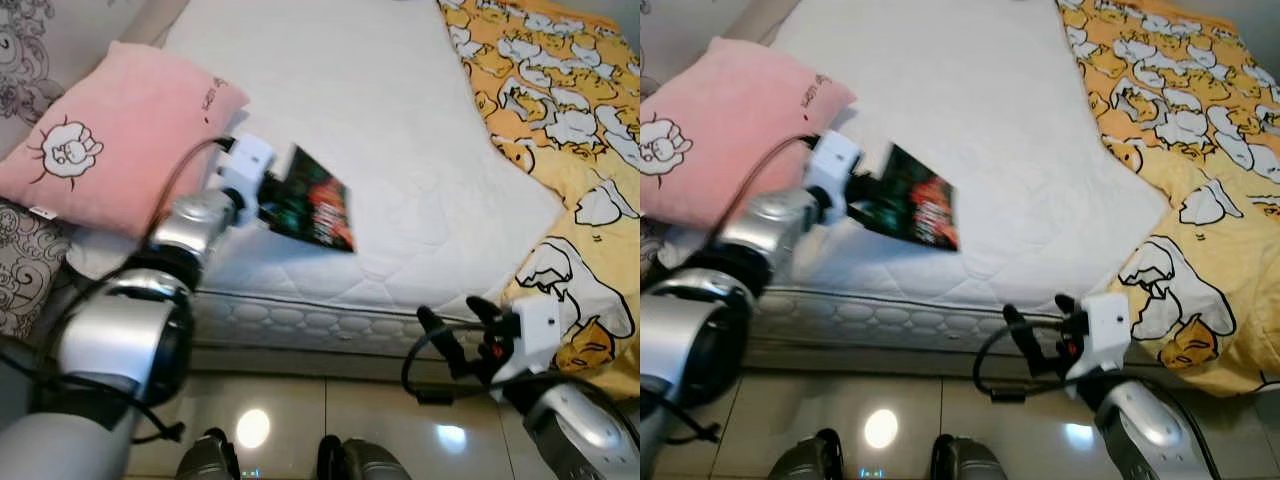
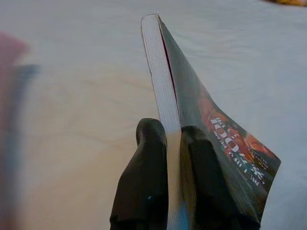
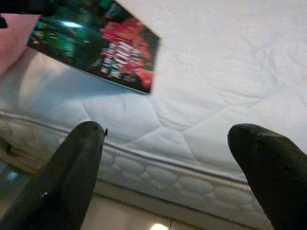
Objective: Clean up the room
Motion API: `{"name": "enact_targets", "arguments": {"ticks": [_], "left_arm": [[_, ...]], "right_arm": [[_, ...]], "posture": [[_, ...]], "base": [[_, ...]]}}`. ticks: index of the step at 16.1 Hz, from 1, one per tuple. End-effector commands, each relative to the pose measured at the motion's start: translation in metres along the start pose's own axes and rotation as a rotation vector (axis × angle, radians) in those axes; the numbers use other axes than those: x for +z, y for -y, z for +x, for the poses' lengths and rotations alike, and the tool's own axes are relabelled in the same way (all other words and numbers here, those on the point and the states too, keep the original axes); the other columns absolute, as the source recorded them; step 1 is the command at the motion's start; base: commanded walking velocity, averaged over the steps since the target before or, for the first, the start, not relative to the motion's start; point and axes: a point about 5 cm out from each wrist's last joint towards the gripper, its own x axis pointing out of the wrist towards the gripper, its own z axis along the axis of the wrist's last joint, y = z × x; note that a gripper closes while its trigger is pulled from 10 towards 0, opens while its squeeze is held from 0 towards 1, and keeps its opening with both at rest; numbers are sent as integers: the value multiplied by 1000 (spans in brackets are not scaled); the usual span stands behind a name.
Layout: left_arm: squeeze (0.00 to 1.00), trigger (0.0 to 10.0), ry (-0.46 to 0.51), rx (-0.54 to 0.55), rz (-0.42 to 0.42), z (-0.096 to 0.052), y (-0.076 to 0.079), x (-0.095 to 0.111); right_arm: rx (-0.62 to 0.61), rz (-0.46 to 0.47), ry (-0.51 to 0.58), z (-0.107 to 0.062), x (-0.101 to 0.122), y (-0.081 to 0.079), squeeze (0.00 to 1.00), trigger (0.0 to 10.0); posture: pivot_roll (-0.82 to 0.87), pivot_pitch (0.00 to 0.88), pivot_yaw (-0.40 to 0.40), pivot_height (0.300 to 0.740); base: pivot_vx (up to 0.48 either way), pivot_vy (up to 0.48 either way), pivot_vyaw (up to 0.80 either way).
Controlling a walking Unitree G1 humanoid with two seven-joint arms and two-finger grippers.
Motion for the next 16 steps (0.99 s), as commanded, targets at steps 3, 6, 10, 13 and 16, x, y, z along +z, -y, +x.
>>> {"name": "enact_targets", "arguments": {"ticks": [3, 6, 10, 13, 16], "left_arm": [[0, 0, 5, 83, 89, -5, -17, 13], [0, 0, -32, 126, 179, -8, -25, 12], [918, 10000, -88, 132, 370, -7, -23, 10], [1000, 10000, -115, 214, 547, -9, -30, 16], [1000, 10000, -117, 291, 673, -10, -36, 23]], "right_arm": [[-28, 7, -19, 0, -3, 7, 337, 10000], [-25, 4, -23, 2, -4, 8, 337, 10000], [-21, -1, -25, 5, -4, 9, 337, 10000], [-26, -4, -26, 5, -5, 10, 337, 10000], [-27, -3, -27, 5, -5, 10, 333, 10000]], "posture": [[-289, 161, -151, 740], [-282, 157, -155, 740], [-281, 152, -155, 740], [-285, 147, -153, 740], [-285, 145, -156, 740]], "base": [[0, 0, 0], [0, 0, 0], [0, 0, 0], [0, 0, 0], [0, 0, 0]]}}
